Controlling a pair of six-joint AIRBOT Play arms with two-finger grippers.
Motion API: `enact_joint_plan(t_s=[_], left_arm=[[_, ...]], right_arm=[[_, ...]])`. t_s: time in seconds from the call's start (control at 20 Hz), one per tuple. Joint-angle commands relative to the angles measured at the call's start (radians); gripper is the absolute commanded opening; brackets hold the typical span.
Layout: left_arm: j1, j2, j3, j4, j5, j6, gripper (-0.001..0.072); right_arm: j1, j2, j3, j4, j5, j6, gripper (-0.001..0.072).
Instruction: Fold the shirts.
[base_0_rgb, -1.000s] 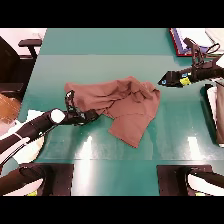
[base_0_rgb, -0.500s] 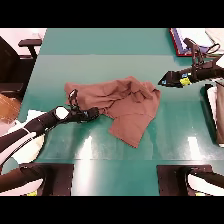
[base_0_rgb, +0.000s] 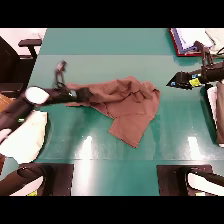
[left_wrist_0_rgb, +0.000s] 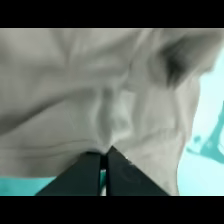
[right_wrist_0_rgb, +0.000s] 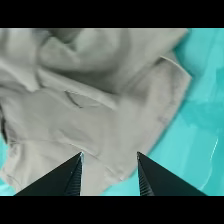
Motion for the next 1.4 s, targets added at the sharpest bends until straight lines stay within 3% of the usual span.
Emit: enact_joint_plan(t_s=[0.0,0.05,0.15,0.3,0.45,0.65,0.8,1.2,1.35], left_arm=[[0.115,0.115,0.112,0.135,-0.107,0.01,0.0026],[0.136,0.126,0.139,0.163,-0.13,0.01,0.0026],[0.163,0.132,0.18,0.217,-0.168,0.009,0.0026],[0.163,0.132,0.192,0.306,-0.182,0.003,0.0026],[0.163,0.132,0.219,0.462,-0.209,-0.066,0.0026],[0.163,0.132,0.29,0.677,-0.278,-0.141,0.0027],[0.163,0.13,0.296,0.662,-0.298,-0.141,0.0026],[0.163,0.13,0.296,0.601,-0.316,-0.14,0.0027],[0.163,0.13,0.296,0.597,-0.32,-0.14,0.0027]], right_arm=[[-0.031,-0.058,0.0,0.001,0.051,0.0,0.0392],[-0.026,-0.097,0.0,0.011,0.061,0.0,0.0397],[-0.007,-0.171,0.0,0.062,0.055,-0.002,0.0595],[0.031,-0.264,0.0,0.165,-0.003,-0.047,0.0595],[0.053,-0.307,0.0,0.166,-0.066,-0.047,0.0552],[0.06,-0.338,0.0,0.165,-0.082,-0.047,0.0552],[0.062,-0.338,0.0,0.165,-0.142,-0.047,0.0491],[0.111,-0.389,0.0,0.243,-0.266,-0.047,0.0481],[0.141,-0.404,0.0,0.241,-0.328,-0.046,0.0442]])
